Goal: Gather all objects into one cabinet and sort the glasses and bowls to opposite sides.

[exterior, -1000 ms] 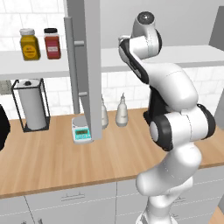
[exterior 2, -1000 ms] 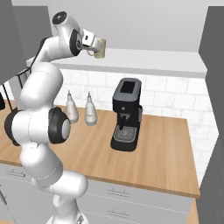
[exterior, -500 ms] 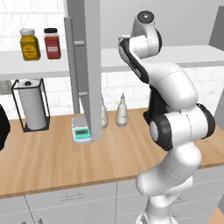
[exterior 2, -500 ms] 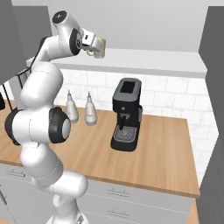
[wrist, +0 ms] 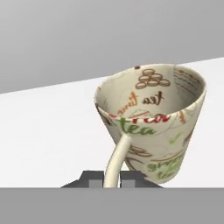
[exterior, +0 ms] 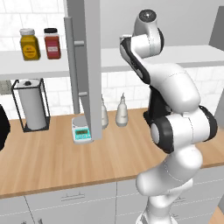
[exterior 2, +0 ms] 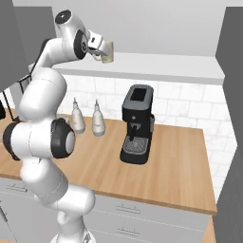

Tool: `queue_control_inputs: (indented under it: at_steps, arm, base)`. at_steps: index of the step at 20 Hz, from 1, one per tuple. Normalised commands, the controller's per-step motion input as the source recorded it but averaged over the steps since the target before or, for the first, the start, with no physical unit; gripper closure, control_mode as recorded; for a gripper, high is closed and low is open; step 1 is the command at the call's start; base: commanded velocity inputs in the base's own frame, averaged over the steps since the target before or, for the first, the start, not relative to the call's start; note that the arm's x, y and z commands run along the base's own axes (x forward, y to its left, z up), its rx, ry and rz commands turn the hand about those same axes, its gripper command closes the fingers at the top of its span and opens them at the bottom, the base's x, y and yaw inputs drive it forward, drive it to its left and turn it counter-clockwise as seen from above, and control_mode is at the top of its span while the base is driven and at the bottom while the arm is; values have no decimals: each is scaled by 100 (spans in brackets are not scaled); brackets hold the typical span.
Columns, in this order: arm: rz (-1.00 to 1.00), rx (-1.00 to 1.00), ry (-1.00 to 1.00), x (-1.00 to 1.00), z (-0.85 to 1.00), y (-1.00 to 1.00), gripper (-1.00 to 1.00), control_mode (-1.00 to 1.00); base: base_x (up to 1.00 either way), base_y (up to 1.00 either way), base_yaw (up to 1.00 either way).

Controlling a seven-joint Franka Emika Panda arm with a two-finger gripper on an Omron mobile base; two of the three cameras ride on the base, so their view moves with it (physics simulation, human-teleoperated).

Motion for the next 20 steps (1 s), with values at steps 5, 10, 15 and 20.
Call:
queue_control_inputs:
  at_steps: [5,10,15,20]
  arm:
    - [0,1,0,-97,49,-45,100,-100]
    - [2,9,-5,-100,26,-15,100,-100]
    - [3,23,-15,-100,-21,-8,100,-100]
    - [5,25,-10,-100,-46,-17,100,-100]
  base:
    - [0,0,0]
    - [0,0,0]
    - [0,0,0]
    - [0,0,0]
